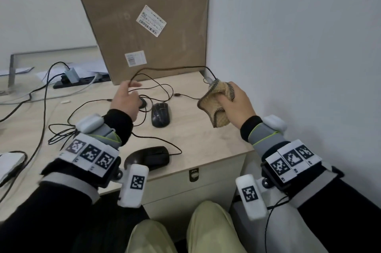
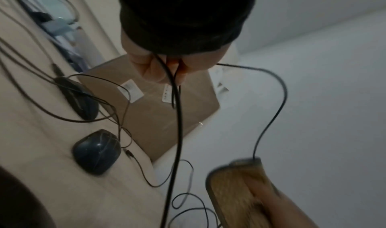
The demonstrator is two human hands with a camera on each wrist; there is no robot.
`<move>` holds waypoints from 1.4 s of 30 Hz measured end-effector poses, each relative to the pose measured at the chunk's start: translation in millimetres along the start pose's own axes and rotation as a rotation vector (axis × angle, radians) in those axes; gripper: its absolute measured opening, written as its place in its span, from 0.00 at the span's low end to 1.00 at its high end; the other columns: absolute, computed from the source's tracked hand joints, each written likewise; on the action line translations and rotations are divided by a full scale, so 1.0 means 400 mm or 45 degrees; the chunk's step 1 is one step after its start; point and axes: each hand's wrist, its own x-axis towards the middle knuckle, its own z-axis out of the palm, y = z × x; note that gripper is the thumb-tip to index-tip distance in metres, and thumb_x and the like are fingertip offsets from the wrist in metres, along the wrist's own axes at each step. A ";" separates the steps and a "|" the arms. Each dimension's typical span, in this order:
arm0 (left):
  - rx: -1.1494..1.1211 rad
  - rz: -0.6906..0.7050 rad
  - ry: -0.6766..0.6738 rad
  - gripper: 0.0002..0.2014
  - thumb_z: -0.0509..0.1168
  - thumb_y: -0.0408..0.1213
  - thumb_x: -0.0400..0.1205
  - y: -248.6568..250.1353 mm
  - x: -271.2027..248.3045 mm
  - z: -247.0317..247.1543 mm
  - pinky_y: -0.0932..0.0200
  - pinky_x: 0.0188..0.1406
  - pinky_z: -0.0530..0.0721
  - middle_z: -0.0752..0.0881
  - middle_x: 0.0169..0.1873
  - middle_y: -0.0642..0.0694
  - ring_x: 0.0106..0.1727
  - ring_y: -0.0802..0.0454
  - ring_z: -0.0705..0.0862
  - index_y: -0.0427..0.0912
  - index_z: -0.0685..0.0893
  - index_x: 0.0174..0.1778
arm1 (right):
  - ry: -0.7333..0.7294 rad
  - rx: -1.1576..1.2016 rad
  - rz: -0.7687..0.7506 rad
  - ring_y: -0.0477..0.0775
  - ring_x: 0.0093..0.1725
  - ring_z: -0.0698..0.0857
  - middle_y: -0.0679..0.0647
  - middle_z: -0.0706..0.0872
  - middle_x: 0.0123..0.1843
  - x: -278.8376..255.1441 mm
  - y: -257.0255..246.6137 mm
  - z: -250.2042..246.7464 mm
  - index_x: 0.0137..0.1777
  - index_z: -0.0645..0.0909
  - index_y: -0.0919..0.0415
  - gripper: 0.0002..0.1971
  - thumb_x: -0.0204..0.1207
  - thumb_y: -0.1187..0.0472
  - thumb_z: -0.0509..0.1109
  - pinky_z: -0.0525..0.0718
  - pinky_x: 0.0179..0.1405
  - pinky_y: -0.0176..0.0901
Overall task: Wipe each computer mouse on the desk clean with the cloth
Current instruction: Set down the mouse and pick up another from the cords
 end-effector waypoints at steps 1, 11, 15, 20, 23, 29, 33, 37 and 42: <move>0.063 0.037 -0.049 0.10 0.51 0.34 0.84 0.007 -0.013 0.020 0.66 0.18 0.61 0.72 0.27 0.47 0.21 0.53 0.65 0.51 0.76 0.51 | -0.010 0.026 -0.028 0.60 0.47 0.82 0.55 0.84 0.43 -0.007 -0.013 0.008 0.48 0.77 0.62 0.04 0.76 0.63 0.66 0.79 0.50 0.49; 0.069 0.055 -0.543 0.18 0.62 0.58 0.77 0.025 -0.095 0.146 0.72 0.17 0.61 0.65 0.24 0.47 0.21 0.52 0.61 0.45 0.78 0.39 | -0.457 -0.345 -0.153 0.64 0.43 0.85 0.56 0.88 0.42 -0.087 -0.059 0.093 0.50 0.74 0.50 0.15 0.65 0.47 0.57 0.84 0.45 0.56; 0.043 0.079 -0.502 0.17 0.55 0.48 0.85 0.010 -0.079 0.146 0.72 0.16 0.62 0.68 0.22 0.47 0.21 0.52 0.64 0.46 0.84 0.40 | -0.548 -0.357 -0.181 0.60 0.47 0.83 0.58 0.87 0.46 -0.105 -0.064 0.092 0.69 0.73 0.45 0.22 0.73 0.54 0.63 0.79 0.43 0.48; -0.017 0.140 -0.511 0.23 0.51 0.48 0.87 -0.006 -0.064 0.155 0.62 0.30 0.74 0.79 0.29 0.42 0.32 0.44 0.77 0.50 0.86 0.32 | -0.538 -0.323 -0.151 0.60 0.51 0.83 0.57 0.88 0.51 -0.106 -0.051 0.104 0.59 0.78 0.54 0.19 0.70 0.50 0.59 0.77 0.44 0.47; -0.033 0.211 -0.507 0.21 0.53 0.53 0.79 -0.017 -0.065 0.154 0.54 0.45 0.77 0.84 0.34 0.42 0.40 0.44 0.80 0.52 0.87 0.29 | -0.540 -0.291 -0.140 0.58 0.51 0.83 0.55 0.88 0.51 -0.106 -0.045 0.107 0.62 0.77 0.52 0.15 0.76 0.56 0.63 0.78 0.49 0.47; -0.660 0.037 -0.540 0.19 0.47 0.38 0.89 -0.003 -0.076 0.157 0.59 0.33 0.72 0.81 0.24 0.50 0.32 0.52 0.79 0.41 0.78 0.35 | -0.491 -0.295 -0.119 0.60 0.47 0.82 0.55 0.85 0.44 -0.095 -0.018 0.111 0.46 0.77 0.57 0.04 0.75 0.58 0.64 0.81 0.48 0.51; -0.856 -0.106 -0.615 0.19 0.46 0.40 0.89 -0.001 -0.064 0.135 0.63 0.29 0.65 0.70 0.16 0.56 0.19 0.59 0.70 0.44 0.72 0.35 | -0.466 -0.321 -0.096 0.60 0.45 0.83 0.52 0.85 0.41 -0.084 0.006 0.097 0.42 0.75 0.53 0.08 0.71 0.49 0.62 0.82 0.48 0.55; -0.388 0.198 -0.426 0.21 0.48 0.34 0.89 -0.018 -0.023 0.097 0.68 0.19 0.61 0.66 0.11 0.56 0.16 0.63 0.63 0.43 0.75 0.30 | -0.367 -0.355 -0.049 0.59 0.46 0.83 0.52 0.85 0.42 -0.056 0.041 0.053 0.43 0.75 0.51 0.04 0.75 0.53 0.65 0.81 0.48 0.53; 0.546 0.453 -0.182 0.18 0.52 0.37 0.87 -0.035 0.008 0.040 0.59 0.43 0.68 0.79 0.30 0.44 0.38 0.47 0.75 0.42 0.76 0.31 | -0.137 -0.308 0.087 0.57 0.46 0.81 0.51 0.84 0.42 -0.004 0.067 -0.008 0.43 0.78 0.52 0.01 0.74 0.56 0.66 0.75 0.45 0.44</move>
